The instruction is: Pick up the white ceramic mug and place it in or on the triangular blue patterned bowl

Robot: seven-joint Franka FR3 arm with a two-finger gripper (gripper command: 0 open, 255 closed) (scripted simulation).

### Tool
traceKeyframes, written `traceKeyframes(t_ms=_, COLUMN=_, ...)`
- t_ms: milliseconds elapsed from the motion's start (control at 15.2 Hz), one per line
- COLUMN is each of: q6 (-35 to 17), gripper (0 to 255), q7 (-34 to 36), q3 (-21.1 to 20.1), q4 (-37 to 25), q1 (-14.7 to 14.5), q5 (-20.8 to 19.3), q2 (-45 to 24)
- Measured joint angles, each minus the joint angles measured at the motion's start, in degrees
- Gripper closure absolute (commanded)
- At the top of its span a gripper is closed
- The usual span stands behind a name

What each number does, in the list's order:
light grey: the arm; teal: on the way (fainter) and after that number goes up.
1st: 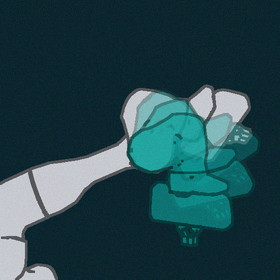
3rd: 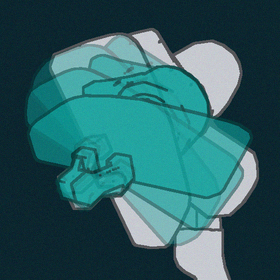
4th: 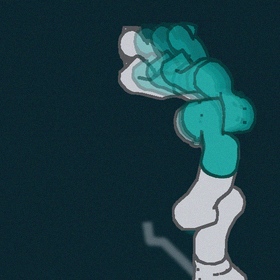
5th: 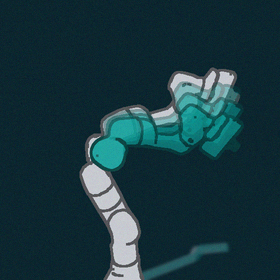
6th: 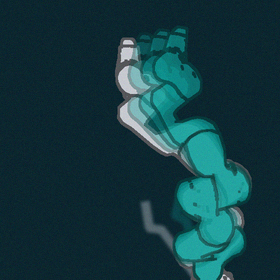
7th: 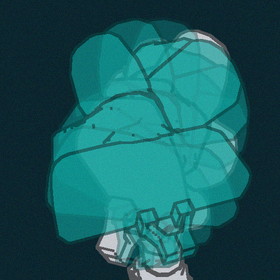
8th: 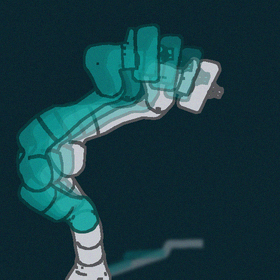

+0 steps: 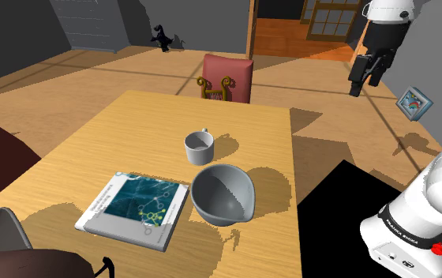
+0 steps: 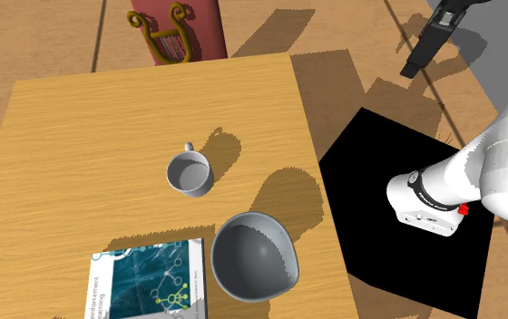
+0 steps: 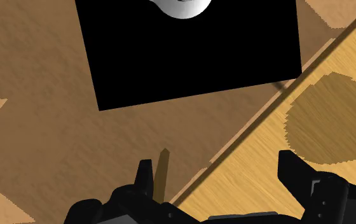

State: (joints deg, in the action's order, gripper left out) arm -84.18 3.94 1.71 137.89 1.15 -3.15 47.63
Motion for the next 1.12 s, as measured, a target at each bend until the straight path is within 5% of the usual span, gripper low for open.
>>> traceKeyframes(t_ms=396, q6=-4.5, gripper=0, q7=4.7, q3=-4.0, q4=0.0, q1=-1.5, q5=3.2, q2=-4.6)
traceKeyframes(t_ms=1122, q6=-17.0, gripper=0, q7=17.0, q3=-14.0, q4=-6.5, q1=-4.2, q5=8.0, q2=-23.2)
